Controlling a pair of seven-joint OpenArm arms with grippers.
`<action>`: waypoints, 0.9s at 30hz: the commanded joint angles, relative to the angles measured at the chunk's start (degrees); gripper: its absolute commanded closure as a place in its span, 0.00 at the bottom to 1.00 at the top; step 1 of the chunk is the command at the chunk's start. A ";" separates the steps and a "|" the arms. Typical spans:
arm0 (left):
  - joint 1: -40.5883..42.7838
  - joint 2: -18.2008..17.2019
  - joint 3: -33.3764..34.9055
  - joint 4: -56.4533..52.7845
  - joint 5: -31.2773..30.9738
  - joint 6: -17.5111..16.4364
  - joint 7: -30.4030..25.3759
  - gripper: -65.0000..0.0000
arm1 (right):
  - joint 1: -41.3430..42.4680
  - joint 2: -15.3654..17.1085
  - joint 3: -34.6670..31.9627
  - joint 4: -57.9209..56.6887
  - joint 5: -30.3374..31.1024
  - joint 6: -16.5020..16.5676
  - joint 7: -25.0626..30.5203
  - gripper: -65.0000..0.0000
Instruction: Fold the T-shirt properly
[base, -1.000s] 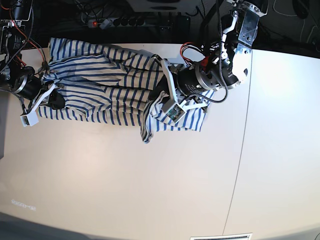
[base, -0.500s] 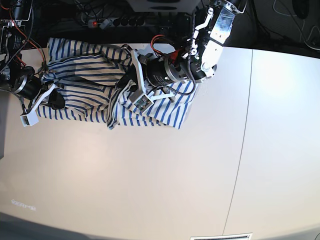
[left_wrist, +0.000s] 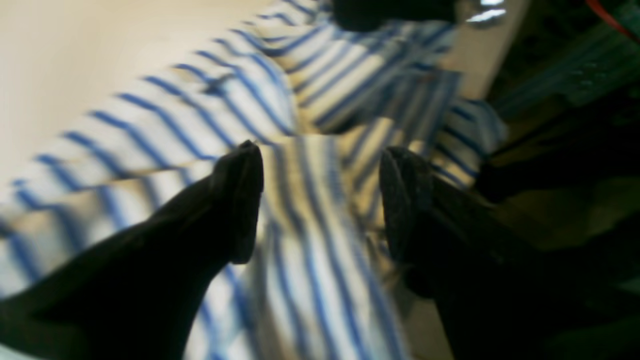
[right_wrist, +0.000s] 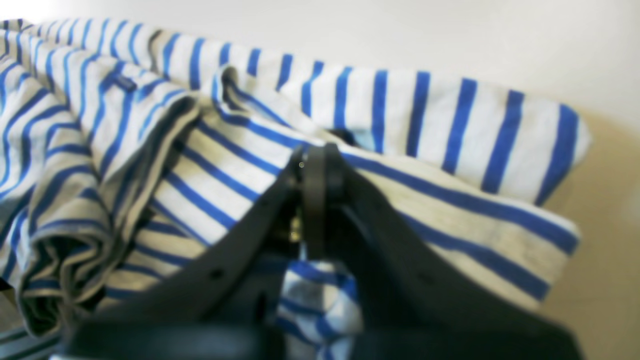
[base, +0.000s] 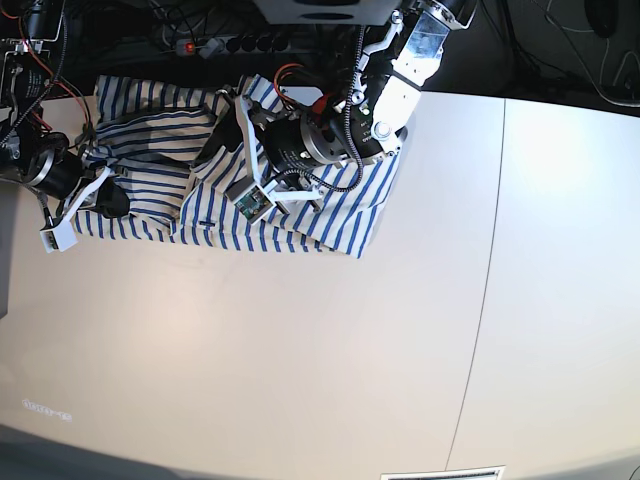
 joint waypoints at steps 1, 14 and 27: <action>-0.74 0.63 -0.20 0.94 0.04 0.20 -0.87 0.40 | 0.44 1.01 0.52 0.92 0.87 4.22 0.92 1.00; -1.68 -8.70 -10.38 2.97 -1.05 0.20 2.23 0.87 | -3.78 7.37 19.71 0.39 6.51 3.78 -6.16 1.00; -1.64 -9.53 -18.08 2.97 -7.32 0.17 3.08 0.87 | -13.16 9.55 13.90 -1.51 11.61 3.58 -6.56 0.32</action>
